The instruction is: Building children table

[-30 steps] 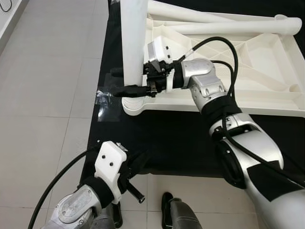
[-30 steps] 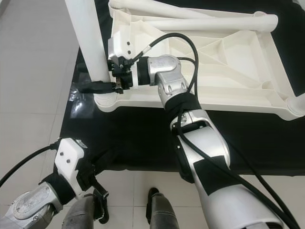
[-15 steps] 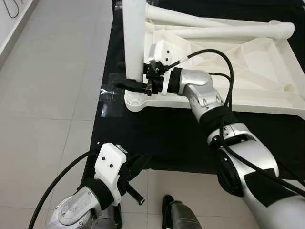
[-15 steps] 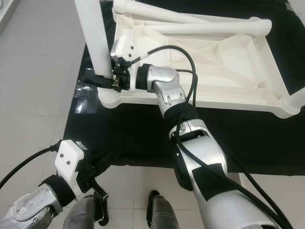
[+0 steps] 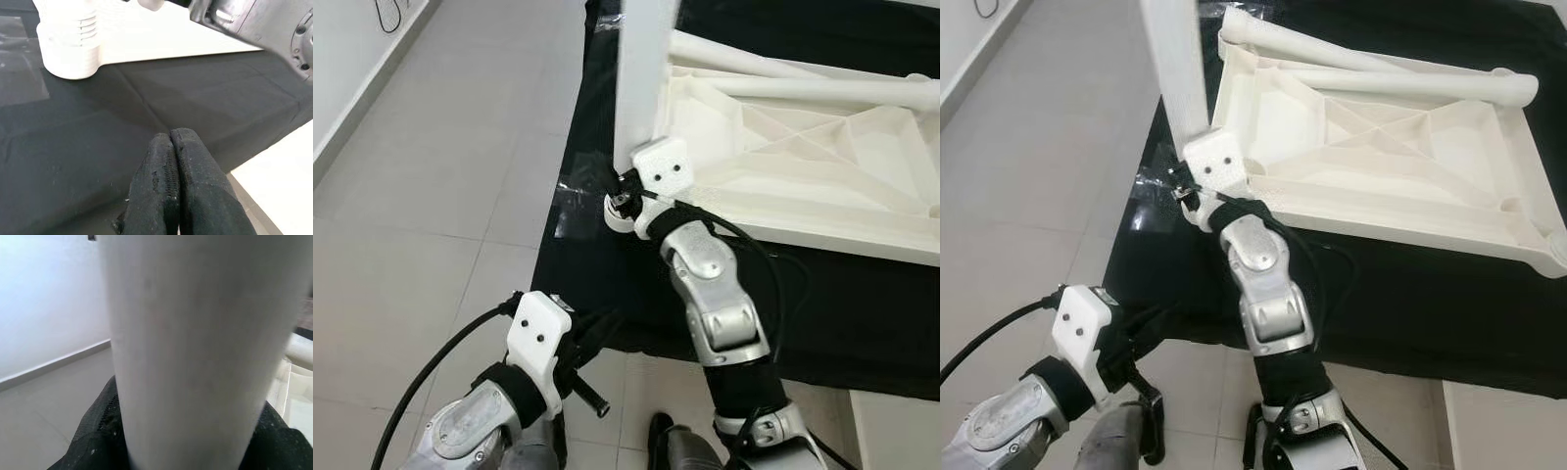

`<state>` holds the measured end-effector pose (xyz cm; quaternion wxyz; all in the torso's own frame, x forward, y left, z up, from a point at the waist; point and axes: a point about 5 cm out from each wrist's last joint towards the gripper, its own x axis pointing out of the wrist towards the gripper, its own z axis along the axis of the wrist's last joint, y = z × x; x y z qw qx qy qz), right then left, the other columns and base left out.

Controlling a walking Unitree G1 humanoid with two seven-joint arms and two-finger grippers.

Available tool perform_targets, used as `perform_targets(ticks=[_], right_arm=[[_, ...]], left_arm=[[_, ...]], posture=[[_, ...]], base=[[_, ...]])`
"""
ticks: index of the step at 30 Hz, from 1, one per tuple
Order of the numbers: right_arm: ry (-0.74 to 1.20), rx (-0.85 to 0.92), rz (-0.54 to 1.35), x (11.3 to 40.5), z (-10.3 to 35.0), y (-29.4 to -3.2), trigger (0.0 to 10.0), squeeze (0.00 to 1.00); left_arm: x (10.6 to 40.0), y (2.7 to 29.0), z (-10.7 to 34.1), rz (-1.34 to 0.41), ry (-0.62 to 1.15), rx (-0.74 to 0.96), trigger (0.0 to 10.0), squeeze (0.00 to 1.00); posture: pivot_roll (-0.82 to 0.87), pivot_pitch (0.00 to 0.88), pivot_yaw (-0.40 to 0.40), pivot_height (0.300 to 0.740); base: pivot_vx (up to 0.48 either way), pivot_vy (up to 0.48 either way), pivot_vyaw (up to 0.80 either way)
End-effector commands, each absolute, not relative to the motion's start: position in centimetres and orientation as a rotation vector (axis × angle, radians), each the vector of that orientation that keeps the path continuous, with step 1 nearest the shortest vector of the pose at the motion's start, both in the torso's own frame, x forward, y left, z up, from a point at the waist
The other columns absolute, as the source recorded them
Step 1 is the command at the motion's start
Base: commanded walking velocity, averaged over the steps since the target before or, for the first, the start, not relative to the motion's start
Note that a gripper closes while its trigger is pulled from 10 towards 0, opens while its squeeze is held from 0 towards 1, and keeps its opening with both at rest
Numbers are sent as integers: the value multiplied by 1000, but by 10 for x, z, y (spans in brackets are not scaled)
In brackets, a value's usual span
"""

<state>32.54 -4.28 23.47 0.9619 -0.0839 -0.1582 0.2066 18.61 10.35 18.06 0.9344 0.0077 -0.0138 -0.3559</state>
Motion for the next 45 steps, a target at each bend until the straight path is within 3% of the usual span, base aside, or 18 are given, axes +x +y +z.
perform_targets(ticks=[1,14,20,24,30,34,45], right_arm=[[17,-73,371,326,163,-32,10000,0],[37,-21,464,339,185,-26,10000,0],[-87,72,549,356,217,-35,10000,0],[-203,292,642,357,248,-47,10000,0],[-274,471,655,358,264,-65,10000,0],[-280,486,657,358,265,-67,10000,0],[-459,682,713,358,293,-110,10000,0]], left_arm=[[185,104,176,-731,-5,22,10000,0],[189,111,179,-700,-17,33,10000,0],[192,110,180,-699,-25,36,10000,0],[197,115,185,-680,-39,25,10000,0],[205,122,194,-663,-66,7,10000,0],[206,123,195,-661,-71,3,10000,0],[235,135,241,-648,-231,-99,10000,0]], posture=[[104,358,-96,740],[113,351,-92,740],[106,347,-94,740],[107,338,-85,740],[109,323,-75,740],[109,323,-75,740],[93,260,-41,740]], base=[[0,0,0],[0,0,0],[0,0,0],[0,0,0],[0,0,0],[0,0,0],[0,0,0]])
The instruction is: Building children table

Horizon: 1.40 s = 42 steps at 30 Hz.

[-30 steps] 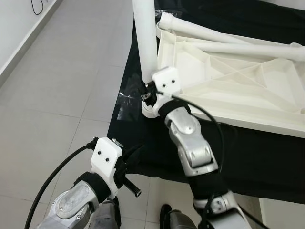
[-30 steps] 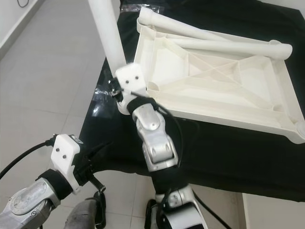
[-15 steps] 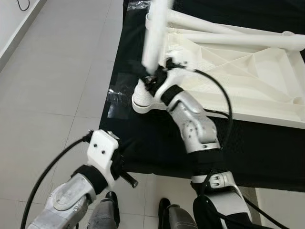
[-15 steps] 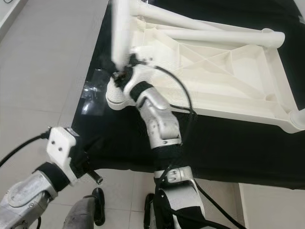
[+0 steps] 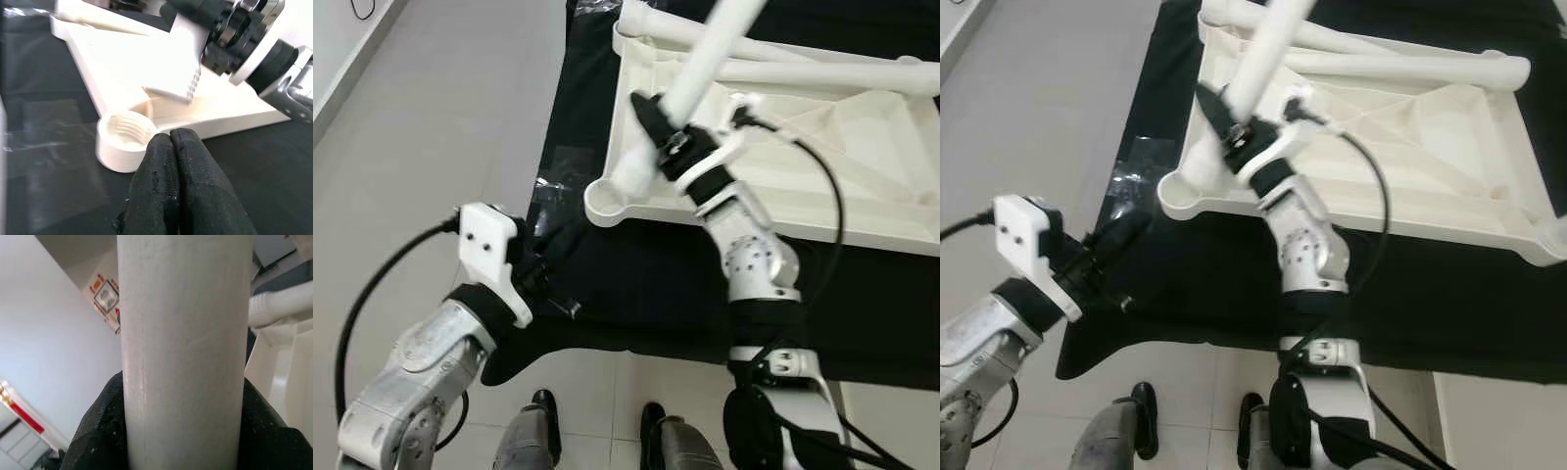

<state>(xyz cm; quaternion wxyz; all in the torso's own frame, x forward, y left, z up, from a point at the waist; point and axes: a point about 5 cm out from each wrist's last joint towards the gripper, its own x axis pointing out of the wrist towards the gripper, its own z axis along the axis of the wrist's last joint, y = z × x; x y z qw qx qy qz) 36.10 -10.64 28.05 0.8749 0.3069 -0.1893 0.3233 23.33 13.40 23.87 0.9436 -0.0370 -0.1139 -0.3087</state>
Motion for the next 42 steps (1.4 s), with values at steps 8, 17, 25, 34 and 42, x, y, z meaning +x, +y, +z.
perform_targets(ticks=[8,17,25,34,42], right_arm=[[-452,458,672,366,289,-114,10000,0],[-405,74,491,377,272,-123,10000,0],[-417,-174,480,374,261,-117,10000,0],[-470,-282,528,368,256,-105,10000,0],[-510,-419,689,354,249,-77,10000,0]], left_arm=[[245,136,258,-685,-289,-158,10000,1000],[260,142,282,-678,-386,-232,10000,1000],[270,145,305,-700,-465,-276,10000,1000],[275,152,317,-680,-505,-278,10000,1000],[279,149,322,-697,-519,-299,10000,1000]], posture=[[76,215,-36,740],[63,158,-25,740],[64,131,-20,740],[73,115,-23,740],[66,109,-21,740]], base=[[0,0,0],[0,0,0],[0,0,0],[0,0,0],[0,0,0]])
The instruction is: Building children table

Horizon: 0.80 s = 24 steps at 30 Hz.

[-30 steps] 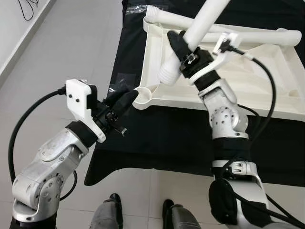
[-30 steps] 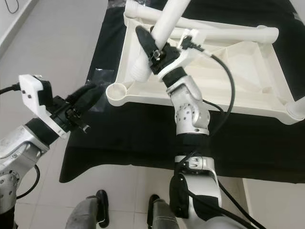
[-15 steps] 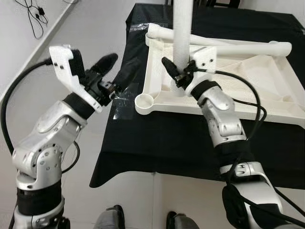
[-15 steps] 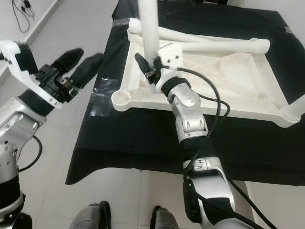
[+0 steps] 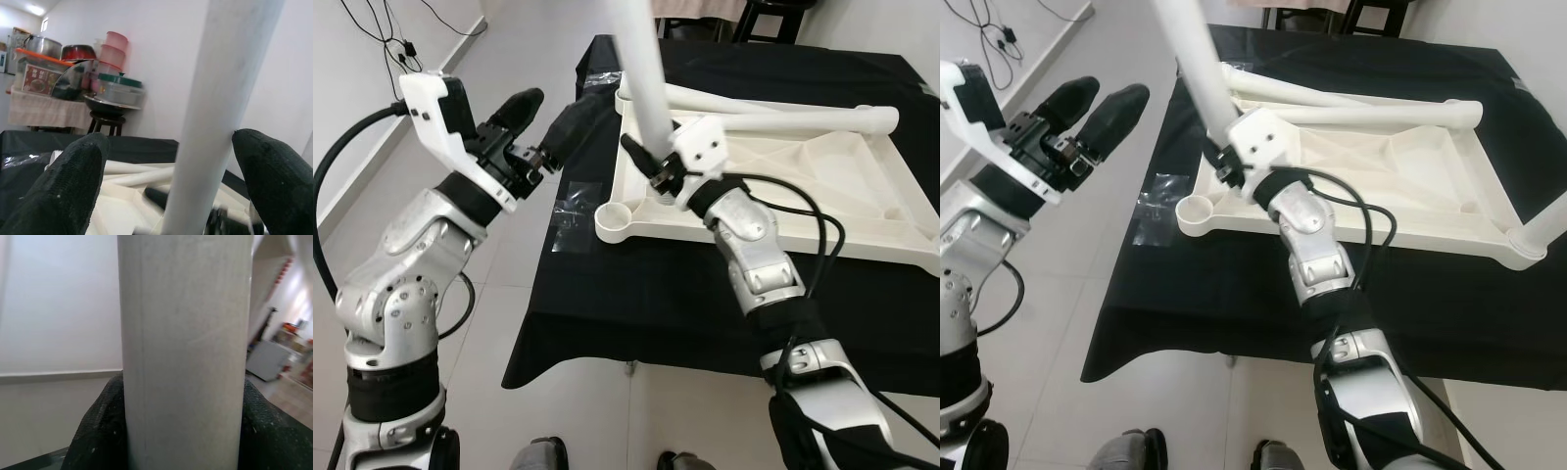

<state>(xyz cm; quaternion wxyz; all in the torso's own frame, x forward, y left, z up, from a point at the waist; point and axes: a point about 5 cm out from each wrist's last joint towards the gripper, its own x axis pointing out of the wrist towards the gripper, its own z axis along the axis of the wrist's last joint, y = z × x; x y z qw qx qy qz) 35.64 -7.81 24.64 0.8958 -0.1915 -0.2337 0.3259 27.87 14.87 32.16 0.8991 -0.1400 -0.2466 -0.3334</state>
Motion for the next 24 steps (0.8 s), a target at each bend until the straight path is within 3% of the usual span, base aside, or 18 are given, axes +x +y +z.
perform_targets(ticks=[1,2,3,4,5,13,14,15,16,24], right_arm=[[-511,-444,735,349,244,-67,10000,0],[-511,-444,735,349,244,-67,10000,0],[-508,-454,774,346,239,-58,10000,0],[-508,-454,774,346,239,-58,10000,0],[-506,-450,797,344,236,-53,10000,0],[-492,-451,834,341,227,-43,10000,0],[-480,-458,827,342,224,-44,10000,0],[-480,-458,827,342,224,-44,10000,0],[-471,-463,821,343,222,-45,10000,0],[-432,-458,777,348,217,-47,10000,0]], left_arm=[[279,146,325,-719,-530,-313,10000,690],[279,146,325,-719,-530,-313,10000,690],[279,143,330,-745,-544,-321,10000,129],[279,143,330,-745,-544,-321,10000,129],[280,140,333,-767,-556,-321,10000,0],[282,133,341,-812,-585,-303,10000,0],[282,131,342,-817,-590,-297,5333,0],[282,131,342,-817,-590,-297,5333,0],[283,129,342,-817,-590,-294,0,0],[285,128,341,-812,-589,-302,0,0]], posture=[[67,107,-22,740],[67,107,-22,740],[68,105,-23,740],[68,105,-23,740],[67,105,-24,740],[54,99,-29,740],[54,101,-31,740],[54,101,-31,740],[56,100,-33,740],[55,95,-40,740]], base=[[0,0,0],[0,0,0],[0,0,0],[0,0,0],[0,0,0],[0,0,0],[0,0,0],[0,0,0],[0,0,0],[0,0,0]])
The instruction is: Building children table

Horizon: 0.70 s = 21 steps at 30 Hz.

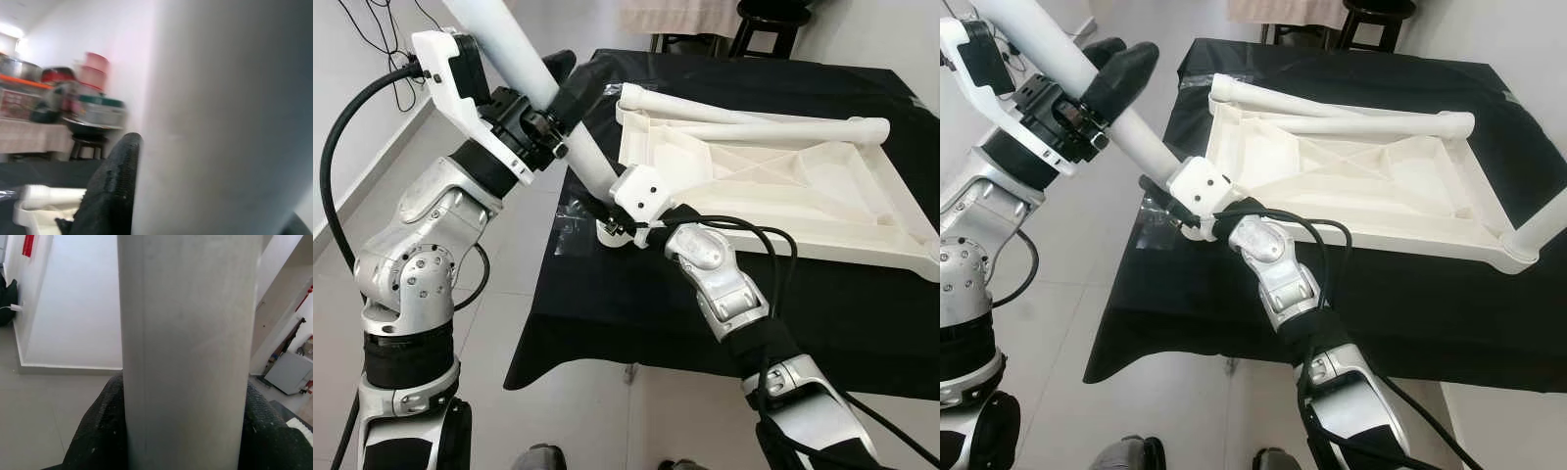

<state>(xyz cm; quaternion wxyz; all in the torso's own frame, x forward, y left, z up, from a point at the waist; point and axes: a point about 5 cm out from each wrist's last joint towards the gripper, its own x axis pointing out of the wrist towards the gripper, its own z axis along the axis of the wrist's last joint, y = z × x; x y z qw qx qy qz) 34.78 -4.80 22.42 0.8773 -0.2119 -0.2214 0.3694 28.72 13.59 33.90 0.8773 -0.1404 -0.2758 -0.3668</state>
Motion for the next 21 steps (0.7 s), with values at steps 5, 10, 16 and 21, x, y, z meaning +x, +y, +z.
perform_targets(ticks=[5,10,16,21], right_arm=[[-425,-448,774,350,216,-45,10000,0],[-412,-435,760,353,217,-46,10000,0],[-417,-356,823,352,224,-46,10000,1000],[-445,-371,989,344,230,-35,10000,1000]], left_arm=[[283,125,342,-839,-600,-298,0,0],[282,122,343,-877,-601,-291,0,0],[281,118,341,-976,-575,-292,0,0],[276,110,339,-1177,-511,-272,0,0]], posture=[[58,90,-46,740],[49,86,-53,740],[43,81,-47,740],[41,81,-44,740]], base=[[0,0,0],[0,0,0],[0,0,0],[0,0,0]])
